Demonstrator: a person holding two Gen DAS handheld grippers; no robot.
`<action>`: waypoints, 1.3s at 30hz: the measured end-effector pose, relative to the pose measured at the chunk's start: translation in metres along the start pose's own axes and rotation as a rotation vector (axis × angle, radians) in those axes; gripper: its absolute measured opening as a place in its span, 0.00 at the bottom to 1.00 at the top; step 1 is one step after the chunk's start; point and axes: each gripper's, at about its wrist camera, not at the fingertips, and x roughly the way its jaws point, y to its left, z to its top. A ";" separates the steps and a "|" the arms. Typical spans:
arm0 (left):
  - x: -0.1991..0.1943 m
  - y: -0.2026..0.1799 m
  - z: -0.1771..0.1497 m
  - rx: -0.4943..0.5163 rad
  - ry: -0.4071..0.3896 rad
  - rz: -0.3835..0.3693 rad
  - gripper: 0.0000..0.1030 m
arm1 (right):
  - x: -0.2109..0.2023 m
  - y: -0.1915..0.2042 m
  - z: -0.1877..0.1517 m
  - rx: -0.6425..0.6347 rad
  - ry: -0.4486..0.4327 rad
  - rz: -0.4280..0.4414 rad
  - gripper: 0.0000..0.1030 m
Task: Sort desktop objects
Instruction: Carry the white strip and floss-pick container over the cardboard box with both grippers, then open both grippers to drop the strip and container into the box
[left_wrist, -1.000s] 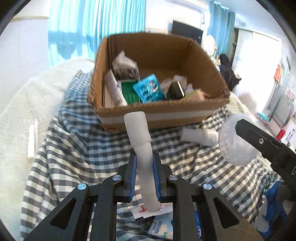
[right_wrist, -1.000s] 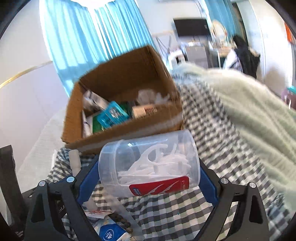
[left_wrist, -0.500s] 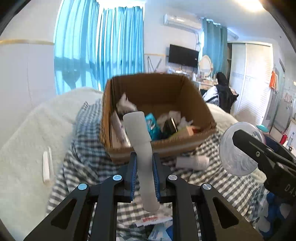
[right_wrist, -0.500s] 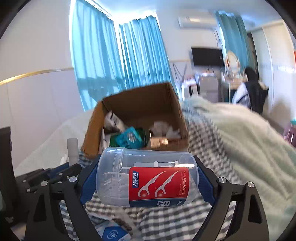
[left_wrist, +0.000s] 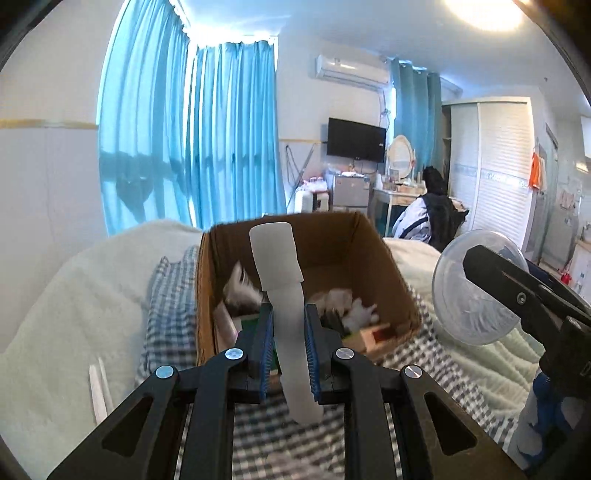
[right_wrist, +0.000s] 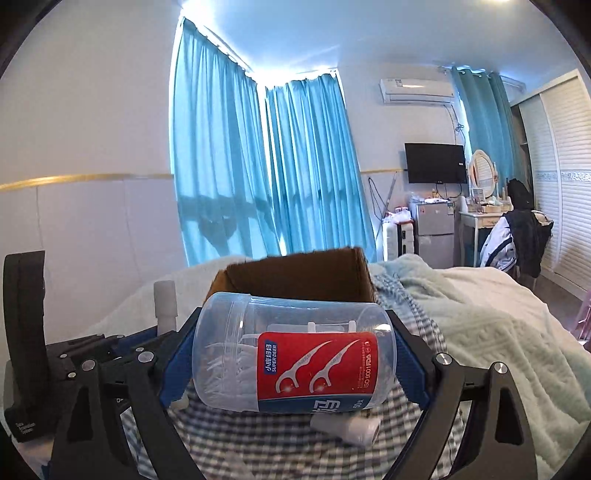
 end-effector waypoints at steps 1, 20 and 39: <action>0.003 0.000 0.005 0.004 -0.007 0.000 0.16 | 0.002 0.000 0.004 0.001 -0.004 0.001 0.88; 0.109 0.029 0.022 -0.021 0.005 -0.009 0.16 | 0.112 -0.020 0.031 0.002 0.050 0.064 0.88; 0.167 0.037 -0.016 -0.016 0.144 -0.017 0.55 | 0.191 -0.044 -0.018 0.009 0.180 0.018 0.89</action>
